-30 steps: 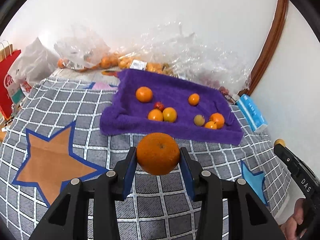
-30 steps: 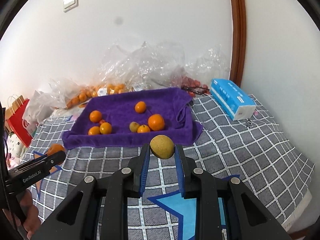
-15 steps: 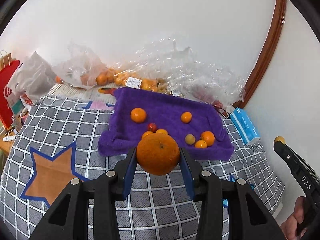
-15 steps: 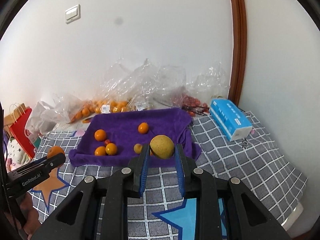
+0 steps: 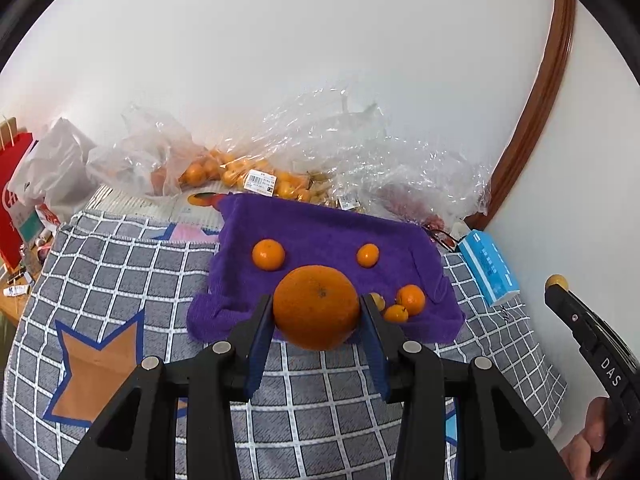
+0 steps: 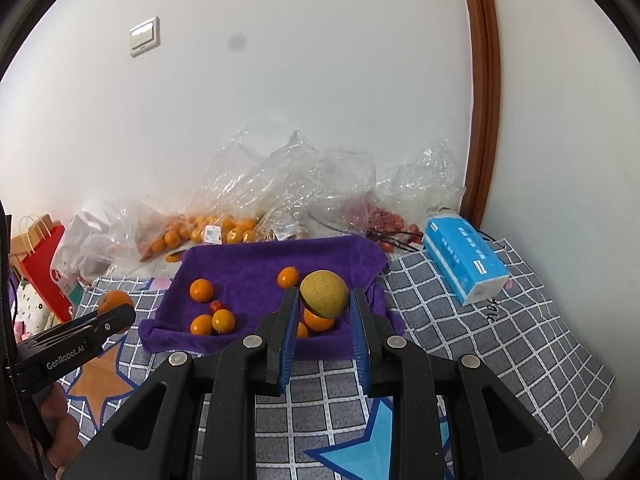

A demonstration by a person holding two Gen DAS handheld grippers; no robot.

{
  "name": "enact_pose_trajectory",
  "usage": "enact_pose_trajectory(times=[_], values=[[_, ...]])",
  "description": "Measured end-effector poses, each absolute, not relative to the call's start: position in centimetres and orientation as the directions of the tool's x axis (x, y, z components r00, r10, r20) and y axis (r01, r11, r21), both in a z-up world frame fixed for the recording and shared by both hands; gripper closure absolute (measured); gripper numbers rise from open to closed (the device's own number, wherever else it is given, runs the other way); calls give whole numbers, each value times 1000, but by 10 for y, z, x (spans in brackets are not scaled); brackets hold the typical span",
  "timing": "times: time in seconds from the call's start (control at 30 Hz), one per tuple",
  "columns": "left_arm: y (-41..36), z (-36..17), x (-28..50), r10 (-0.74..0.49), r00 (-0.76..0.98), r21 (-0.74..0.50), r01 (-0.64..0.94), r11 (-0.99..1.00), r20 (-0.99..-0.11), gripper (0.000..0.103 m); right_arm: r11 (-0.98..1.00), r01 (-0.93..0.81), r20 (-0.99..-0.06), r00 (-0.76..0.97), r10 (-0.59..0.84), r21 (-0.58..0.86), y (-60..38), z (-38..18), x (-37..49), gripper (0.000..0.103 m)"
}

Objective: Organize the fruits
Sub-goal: 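Lift both held fruits and carry them over the purple towel, then lower both fruits onto the purple towel and open both tools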

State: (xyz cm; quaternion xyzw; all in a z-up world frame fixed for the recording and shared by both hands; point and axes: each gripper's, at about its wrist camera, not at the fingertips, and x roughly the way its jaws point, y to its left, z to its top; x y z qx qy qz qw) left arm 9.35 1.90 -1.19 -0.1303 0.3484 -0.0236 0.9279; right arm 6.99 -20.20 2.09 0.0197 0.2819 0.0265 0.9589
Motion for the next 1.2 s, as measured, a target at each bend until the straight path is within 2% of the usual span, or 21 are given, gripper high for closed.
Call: enact_pose_trajectory(times=[1.2], values=[[24,-41,180,-134,701,-258,-74,963,-701,63,998,-57,-621,782,56,18,-201,-24,169,78]])
